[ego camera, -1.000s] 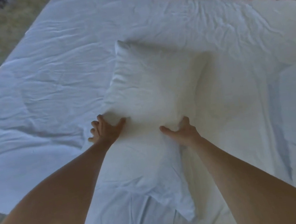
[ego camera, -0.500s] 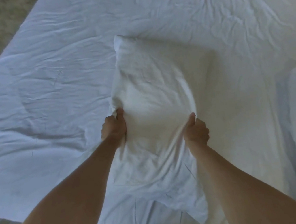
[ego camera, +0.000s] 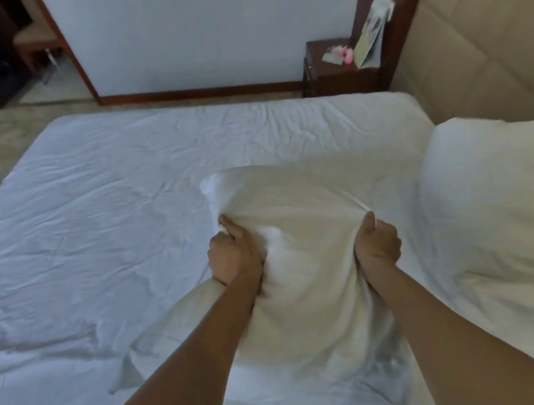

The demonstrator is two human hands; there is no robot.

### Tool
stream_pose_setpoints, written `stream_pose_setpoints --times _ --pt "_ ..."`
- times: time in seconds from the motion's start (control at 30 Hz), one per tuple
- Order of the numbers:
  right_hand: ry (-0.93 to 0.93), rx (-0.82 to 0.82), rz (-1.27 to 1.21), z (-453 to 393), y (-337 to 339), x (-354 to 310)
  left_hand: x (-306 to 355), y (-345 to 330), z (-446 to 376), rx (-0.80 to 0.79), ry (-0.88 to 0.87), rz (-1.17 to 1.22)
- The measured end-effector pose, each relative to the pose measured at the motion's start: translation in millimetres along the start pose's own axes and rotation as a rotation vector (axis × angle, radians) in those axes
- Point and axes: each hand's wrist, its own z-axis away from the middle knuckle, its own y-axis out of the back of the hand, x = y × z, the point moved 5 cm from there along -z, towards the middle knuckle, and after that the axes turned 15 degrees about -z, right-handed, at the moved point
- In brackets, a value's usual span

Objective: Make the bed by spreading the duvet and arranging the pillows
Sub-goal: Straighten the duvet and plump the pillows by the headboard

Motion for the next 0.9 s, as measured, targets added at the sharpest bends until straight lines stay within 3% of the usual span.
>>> stream_pose_setpoints --times 0.3,0.4,0.73,0.9 --pt "0.133 0.207 -0.12 -81 282 -42 156 -19 244 -0.1 -0.275 0.188" --pt "0.188 0.216 -0.13 -103 348 -51 201 -10 313 -0.077 -0.364 0.267" --pt "0.296 0.215 -0.266 -146 429 -82 284 28 414 0.056 -0.509 0.554" --pt "0.392 0.364 -0.242 -162 482 -95 294 19 448 0.037 -0.556 0.61"
